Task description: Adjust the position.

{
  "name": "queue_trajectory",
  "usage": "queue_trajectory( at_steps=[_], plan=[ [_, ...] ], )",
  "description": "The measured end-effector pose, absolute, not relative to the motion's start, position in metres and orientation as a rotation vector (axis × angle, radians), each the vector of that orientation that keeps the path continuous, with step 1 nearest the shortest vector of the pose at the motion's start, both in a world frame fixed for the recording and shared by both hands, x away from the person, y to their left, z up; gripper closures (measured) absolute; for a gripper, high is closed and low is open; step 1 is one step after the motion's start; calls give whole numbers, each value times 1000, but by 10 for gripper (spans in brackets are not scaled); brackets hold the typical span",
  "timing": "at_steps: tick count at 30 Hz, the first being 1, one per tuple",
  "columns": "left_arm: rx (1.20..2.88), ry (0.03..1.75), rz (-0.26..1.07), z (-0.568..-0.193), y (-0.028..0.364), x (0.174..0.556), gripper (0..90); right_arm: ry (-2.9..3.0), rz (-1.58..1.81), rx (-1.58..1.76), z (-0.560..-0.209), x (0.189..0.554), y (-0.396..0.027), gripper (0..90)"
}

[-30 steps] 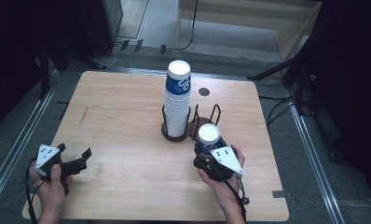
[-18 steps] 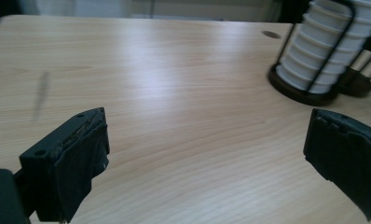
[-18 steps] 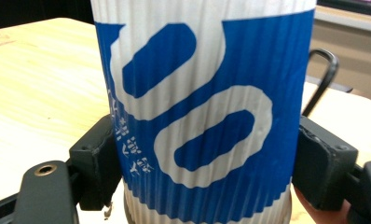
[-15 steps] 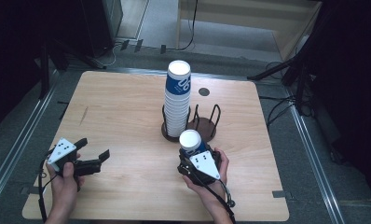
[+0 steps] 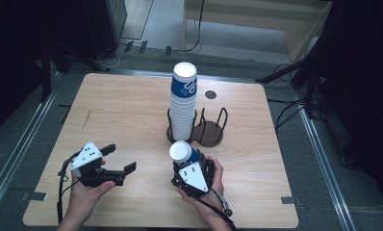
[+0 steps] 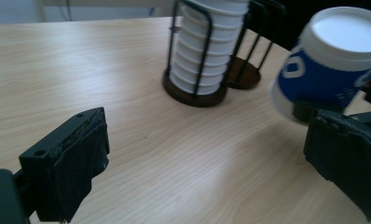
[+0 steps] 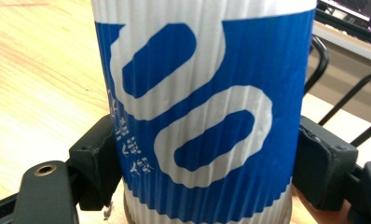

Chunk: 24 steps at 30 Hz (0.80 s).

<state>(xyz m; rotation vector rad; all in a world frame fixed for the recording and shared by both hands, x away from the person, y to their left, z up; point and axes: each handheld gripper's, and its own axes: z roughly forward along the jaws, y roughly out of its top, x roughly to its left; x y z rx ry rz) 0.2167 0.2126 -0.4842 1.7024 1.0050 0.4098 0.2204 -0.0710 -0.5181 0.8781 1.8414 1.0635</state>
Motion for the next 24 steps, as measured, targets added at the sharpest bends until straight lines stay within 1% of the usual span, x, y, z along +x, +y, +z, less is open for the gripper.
queue_trajectory(
  at_steps=[2,5,9,12,18,24],
  plan=[
    [1725,973,381,-483,206,215,11,1843,1059,861,-519,219,-68,201],
    [1742,957,356,-484,199,214,61,1855,1052,829,-521,216,-63,201],
    [1758,921,312,-485,191,213,89,1874,1057,785,-524,212,-57,199],
    [1770,902,300,-485,187,212,136,1881,1046,765,-526,210,-54,199],
    [1791,864,258,-486,177,209,149,1895,1027,732,-531,206,-46,198],
    [1832,842,249,-487,169,207,173,1912,1018,690,-535,201,-38,198]
  ],
)
